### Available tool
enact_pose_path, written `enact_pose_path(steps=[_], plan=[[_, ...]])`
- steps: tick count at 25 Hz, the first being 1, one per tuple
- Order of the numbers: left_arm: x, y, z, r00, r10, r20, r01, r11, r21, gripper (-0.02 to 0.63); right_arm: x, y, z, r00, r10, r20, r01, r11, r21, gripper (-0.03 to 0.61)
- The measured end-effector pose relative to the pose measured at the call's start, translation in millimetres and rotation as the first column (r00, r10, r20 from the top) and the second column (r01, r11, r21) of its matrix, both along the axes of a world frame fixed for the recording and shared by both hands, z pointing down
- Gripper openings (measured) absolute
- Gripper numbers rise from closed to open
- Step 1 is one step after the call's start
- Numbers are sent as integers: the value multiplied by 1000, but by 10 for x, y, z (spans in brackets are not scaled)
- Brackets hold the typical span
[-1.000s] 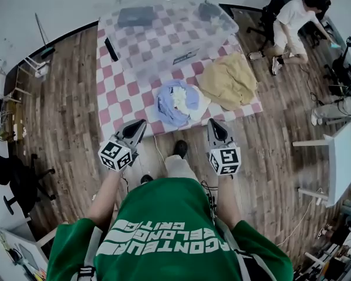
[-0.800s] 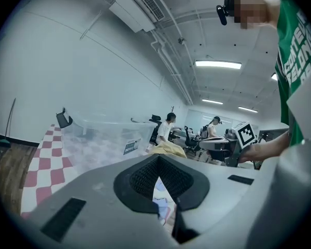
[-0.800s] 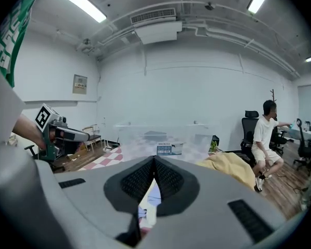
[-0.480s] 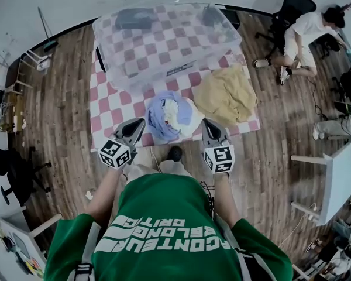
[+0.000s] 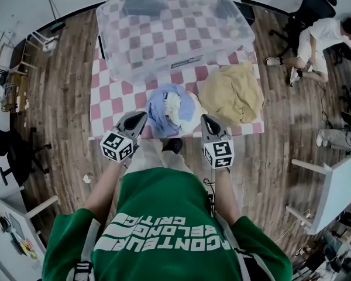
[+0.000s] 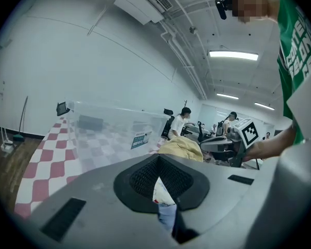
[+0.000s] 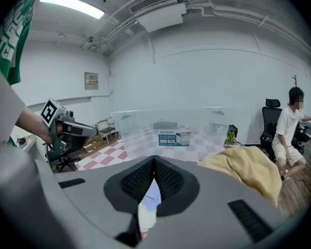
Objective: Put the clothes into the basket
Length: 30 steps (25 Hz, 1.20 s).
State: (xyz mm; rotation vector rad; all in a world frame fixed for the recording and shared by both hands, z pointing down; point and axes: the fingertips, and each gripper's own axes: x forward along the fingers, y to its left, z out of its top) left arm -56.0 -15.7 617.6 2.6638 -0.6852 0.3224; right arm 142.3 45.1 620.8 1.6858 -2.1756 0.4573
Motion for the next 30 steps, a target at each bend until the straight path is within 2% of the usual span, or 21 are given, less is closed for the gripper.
enact_pose_path(steps=[18,23,28,29,30], plan=[[88,-114,530,1000,-8,23,9,997,-77,3,-180,-200,548,998,-68,9,69,990,-126,6],[84,-163,696,999,-6,39,10,995,-103,3,-239,-271,669,996,-85,39,90,986,-141,6],[122,-200,964,999,22,45,-13,982,-188,3,-291,-342,870,993,-105,53,114,974,-197,8],[134,-196,1029,998,31,47,-21,978,-208,12,-302,-354,917,992,-111,54,119,970,-211,17],[146,-195,1094,998,39,52,-26,974,-226,24,-314,-369,968,992,-116,53,125,966,-225,56]])
